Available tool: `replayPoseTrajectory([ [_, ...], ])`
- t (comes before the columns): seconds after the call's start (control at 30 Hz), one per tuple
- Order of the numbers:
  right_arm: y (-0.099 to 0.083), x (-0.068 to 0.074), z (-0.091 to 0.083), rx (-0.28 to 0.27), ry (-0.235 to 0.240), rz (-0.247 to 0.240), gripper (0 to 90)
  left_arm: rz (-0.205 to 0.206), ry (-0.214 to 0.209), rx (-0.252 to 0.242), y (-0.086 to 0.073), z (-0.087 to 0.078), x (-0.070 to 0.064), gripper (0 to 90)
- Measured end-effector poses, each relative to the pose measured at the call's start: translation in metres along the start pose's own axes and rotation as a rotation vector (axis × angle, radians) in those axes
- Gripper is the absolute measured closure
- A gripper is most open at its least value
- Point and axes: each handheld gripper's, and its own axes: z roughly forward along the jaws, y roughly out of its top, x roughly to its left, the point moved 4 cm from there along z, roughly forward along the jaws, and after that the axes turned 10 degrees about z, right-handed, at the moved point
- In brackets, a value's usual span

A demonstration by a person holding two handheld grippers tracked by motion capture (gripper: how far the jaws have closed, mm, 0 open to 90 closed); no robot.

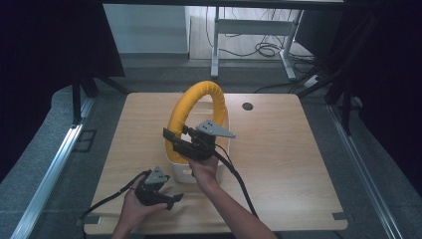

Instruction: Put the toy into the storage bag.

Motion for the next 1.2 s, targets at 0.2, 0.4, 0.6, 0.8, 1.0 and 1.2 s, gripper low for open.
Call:
replayPoseTrajectory([
  [0.2, -0.001, -0.003, 0.002, 0.071, -0.035, 0.017, 45.5, 0.0, -0.001, 0.001, 0.0, 0.0, 0.0, 16.9],
  [0.4, -0.001, -0.002, 0.0, 0.084, -0.053, -0.015, 42.6, -0.001, 0.0, 0.001, 0.0, 0.0, 0.0, 16.9],
  [0.6, 0.004, -0.001, -0.007, 0.067, -0.058, -0.054, 37.5, 0.0, -0.003, 0.004, 0.0, 0.001, 0.0, 16.9],
  [0.8, 0.008, -0.006, -0.02, 0.078, -0.043, -0.074, 29.9, 0.001, -0.004, 0.017, -0.002, 0.003, 0.0, 16.6],
  [1.0, 0.011, -0.014, -0.041, 0.065, -0.038, -0.088, 28.9, 0.0, 0.004, 0.014, -0.001, 0.001, 0.0, 16.5],
  [1.2, 0.017, -0.027, -0.069, 0.065, -0.049, -0.13, 32.0, 0.0, 0.008, 0.008, -0.001, -0.002, 0.001, 16.6],
])
